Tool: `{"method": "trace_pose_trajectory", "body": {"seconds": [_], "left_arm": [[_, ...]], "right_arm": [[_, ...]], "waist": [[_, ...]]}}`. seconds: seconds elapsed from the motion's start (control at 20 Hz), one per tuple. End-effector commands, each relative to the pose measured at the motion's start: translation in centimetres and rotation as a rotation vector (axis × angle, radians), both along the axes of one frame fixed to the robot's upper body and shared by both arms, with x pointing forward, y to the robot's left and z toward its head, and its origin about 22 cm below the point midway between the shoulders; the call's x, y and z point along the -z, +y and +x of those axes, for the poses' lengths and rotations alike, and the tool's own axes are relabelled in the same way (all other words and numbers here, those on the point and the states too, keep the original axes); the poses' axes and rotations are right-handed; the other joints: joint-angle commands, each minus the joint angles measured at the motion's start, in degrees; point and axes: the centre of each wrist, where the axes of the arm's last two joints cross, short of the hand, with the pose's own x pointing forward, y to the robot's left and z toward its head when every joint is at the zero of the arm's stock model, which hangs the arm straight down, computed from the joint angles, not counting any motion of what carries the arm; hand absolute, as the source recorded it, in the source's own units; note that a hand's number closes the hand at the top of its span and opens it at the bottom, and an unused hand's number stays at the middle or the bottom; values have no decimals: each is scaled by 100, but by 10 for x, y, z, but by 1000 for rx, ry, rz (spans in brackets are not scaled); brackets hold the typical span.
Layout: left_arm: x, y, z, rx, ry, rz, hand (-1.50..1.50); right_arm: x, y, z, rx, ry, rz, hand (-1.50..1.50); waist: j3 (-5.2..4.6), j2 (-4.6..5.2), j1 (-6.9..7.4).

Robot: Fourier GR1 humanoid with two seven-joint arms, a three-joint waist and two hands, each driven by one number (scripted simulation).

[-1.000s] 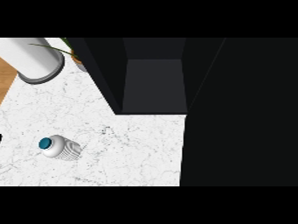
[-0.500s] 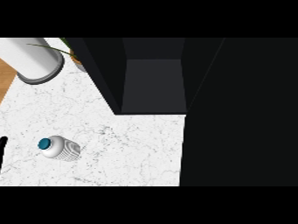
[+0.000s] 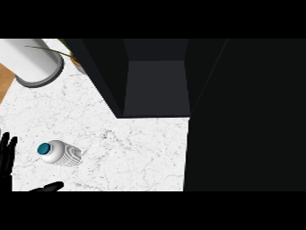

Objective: Pick up the bottled water, place it into the cabinet and close the cabinet

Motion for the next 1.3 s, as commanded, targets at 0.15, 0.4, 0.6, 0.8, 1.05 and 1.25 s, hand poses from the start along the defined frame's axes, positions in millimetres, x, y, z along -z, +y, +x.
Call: {"method": "trace_pose_trajectory", "body": {"seconds": [0.15,0.4,0.6,0.8,1.05,1.25], "left_arm": [[60,24,5,-20,48,-21,-150],[94,12,16,-52,17,-44,-150],[118,25,13,-76,41,-35,-150],[147,38,16,-95,38,-49,-150],[167,39,21,-2,32,-165,-150],[173,19,35,60,31,-202,-150]], "right_arm": [[-32,8,-23,-12,-51,28,-150],[-26,1,-26,-5,-48,14,-150],[-27,-2,-37,-16,-39,3,-150],[-21,6,-31,-13,-46,-7,-150],[-13,-2,-37,-35,-20,-1,-150],[-30,7,-47,-5,-29,19,-150]], "waist": [[-7,4,-5],[-2,1,1],[-1,-5,-36],[-9,17,-5],[-9,16,-31],[-10,4,-60]]}}
